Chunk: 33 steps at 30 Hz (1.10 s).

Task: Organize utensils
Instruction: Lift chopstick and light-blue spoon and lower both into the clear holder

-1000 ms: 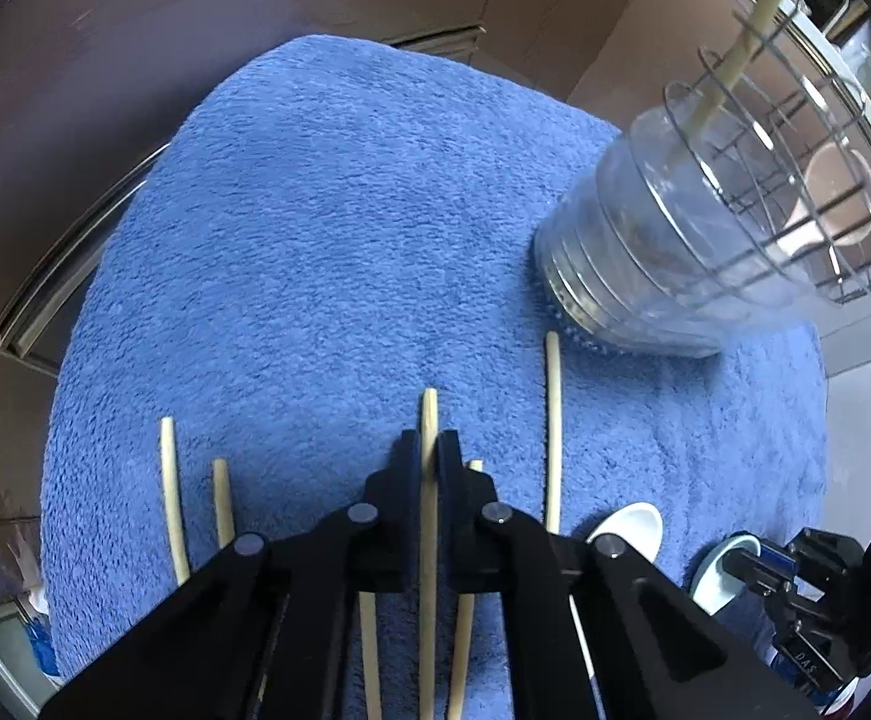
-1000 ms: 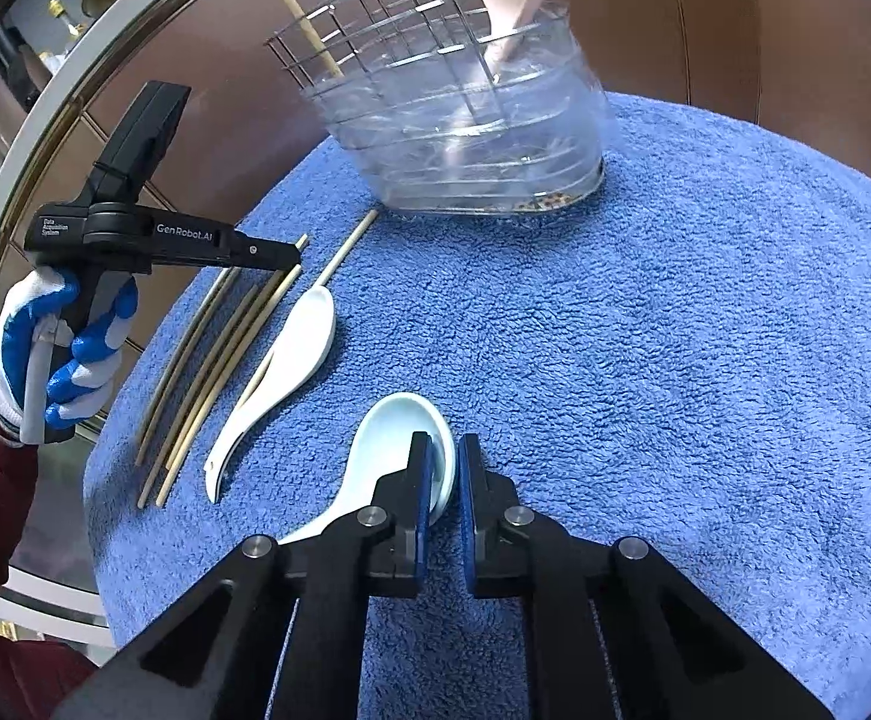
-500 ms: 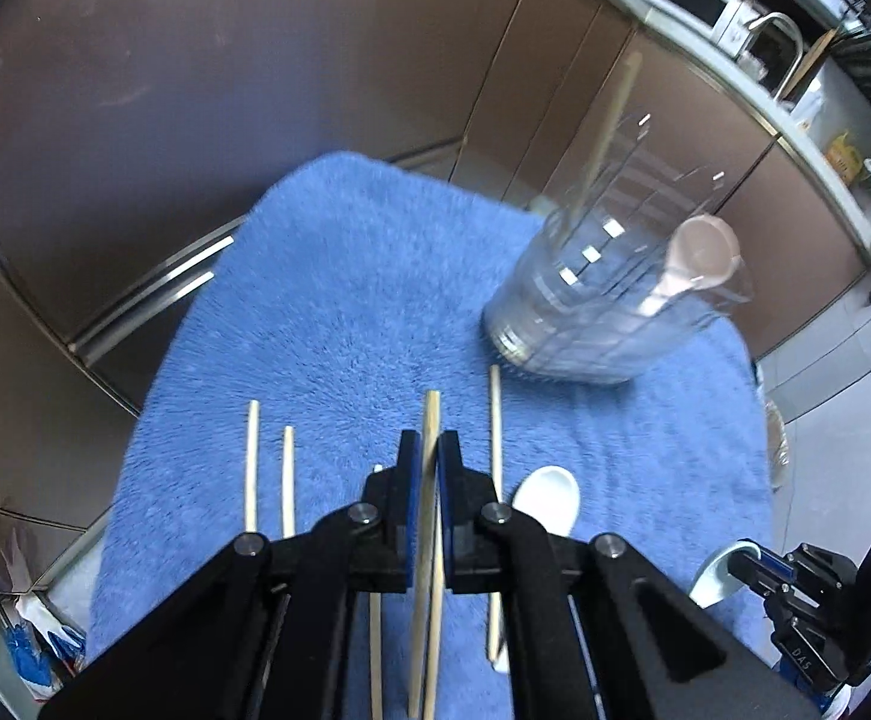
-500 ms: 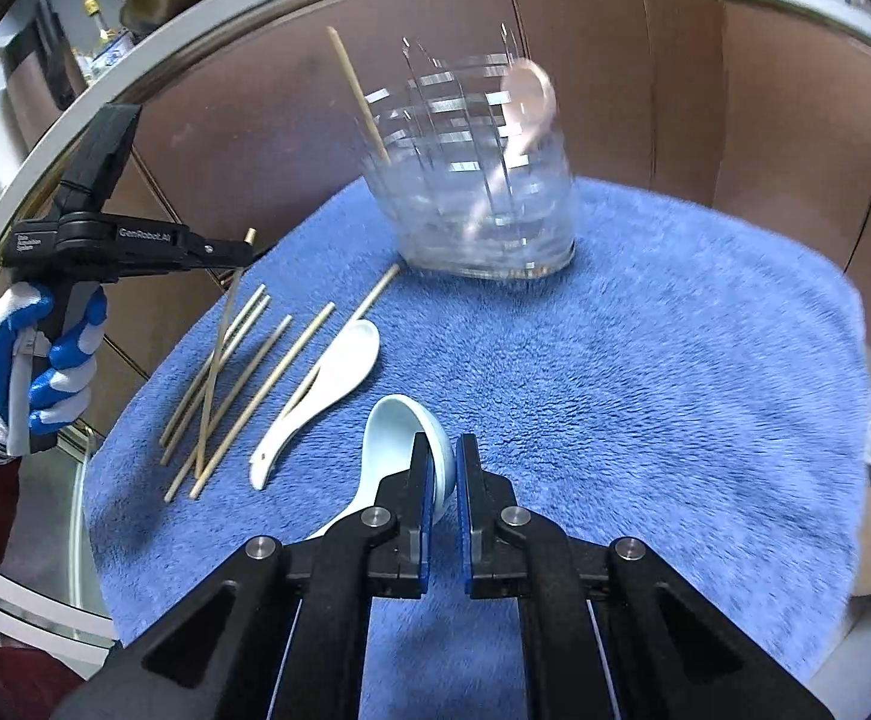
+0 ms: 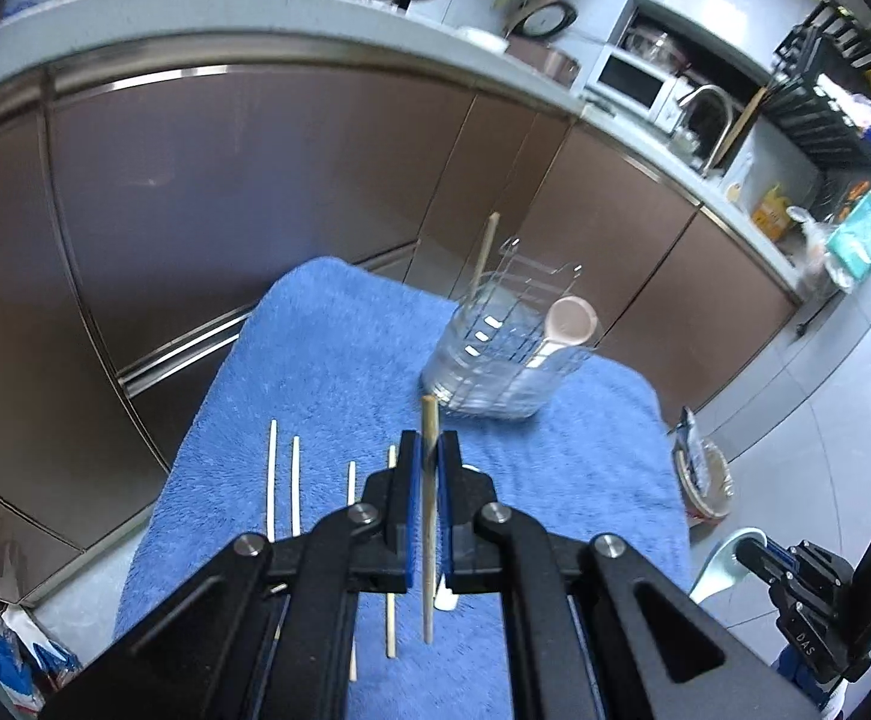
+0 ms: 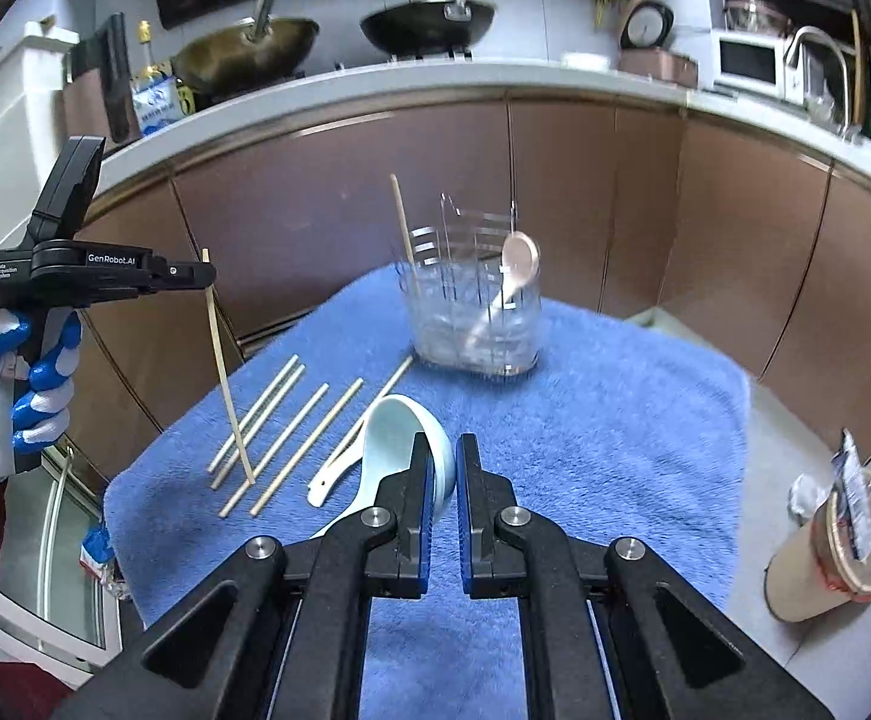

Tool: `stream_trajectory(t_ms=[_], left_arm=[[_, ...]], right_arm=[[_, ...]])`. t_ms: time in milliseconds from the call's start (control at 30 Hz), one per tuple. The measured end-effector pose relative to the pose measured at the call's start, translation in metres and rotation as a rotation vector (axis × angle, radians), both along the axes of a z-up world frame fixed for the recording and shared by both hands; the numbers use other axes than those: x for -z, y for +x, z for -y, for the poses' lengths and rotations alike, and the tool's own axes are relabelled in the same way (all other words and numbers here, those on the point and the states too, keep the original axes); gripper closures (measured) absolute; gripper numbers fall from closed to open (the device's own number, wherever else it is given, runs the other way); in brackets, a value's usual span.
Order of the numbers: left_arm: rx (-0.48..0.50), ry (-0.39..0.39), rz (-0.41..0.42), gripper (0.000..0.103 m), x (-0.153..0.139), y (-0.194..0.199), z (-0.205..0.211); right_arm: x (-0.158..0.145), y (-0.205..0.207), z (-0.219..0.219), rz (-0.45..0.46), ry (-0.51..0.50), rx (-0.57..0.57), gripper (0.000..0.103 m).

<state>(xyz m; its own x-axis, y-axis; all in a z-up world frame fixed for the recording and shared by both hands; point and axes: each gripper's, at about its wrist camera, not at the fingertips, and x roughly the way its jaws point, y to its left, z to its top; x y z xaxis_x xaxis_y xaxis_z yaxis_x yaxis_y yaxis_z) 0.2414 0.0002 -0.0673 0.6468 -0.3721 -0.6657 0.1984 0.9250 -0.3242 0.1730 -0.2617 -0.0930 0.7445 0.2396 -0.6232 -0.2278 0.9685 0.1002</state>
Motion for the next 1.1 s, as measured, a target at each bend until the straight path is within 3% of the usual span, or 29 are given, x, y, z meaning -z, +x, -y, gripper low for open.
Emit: stream_trajectory(t_ms=[333, 600, 900, 1100], left_arm=[[-0.005, -0.012, 0.103, 0.098, -0.039, -0.04, -0.002], [-0.029, -0.032, 0.189, 0.098, -0.079, -0.032, 0.002], [-0.069, -0.072, 0.333, 0.098, -0.117, 0.031, 0.039], [-0.104, -0.067, 0.399, 0.098, -0.114, 0.082, 0.068]], right_arm=[[-0.028, -0.034, -0.004, 0.102, -0.016, 0.033, 0.096], [-0.058, -0.032, 0.001, 0.203, -0.062, 0.103, 0.096], [-0.094, 0.037, 0.0, 0.338, -0.155, 0.181, 0.096], [-0.097, 0.105, -0.003, 0.377, -0.189, 0.208, 0.096]])
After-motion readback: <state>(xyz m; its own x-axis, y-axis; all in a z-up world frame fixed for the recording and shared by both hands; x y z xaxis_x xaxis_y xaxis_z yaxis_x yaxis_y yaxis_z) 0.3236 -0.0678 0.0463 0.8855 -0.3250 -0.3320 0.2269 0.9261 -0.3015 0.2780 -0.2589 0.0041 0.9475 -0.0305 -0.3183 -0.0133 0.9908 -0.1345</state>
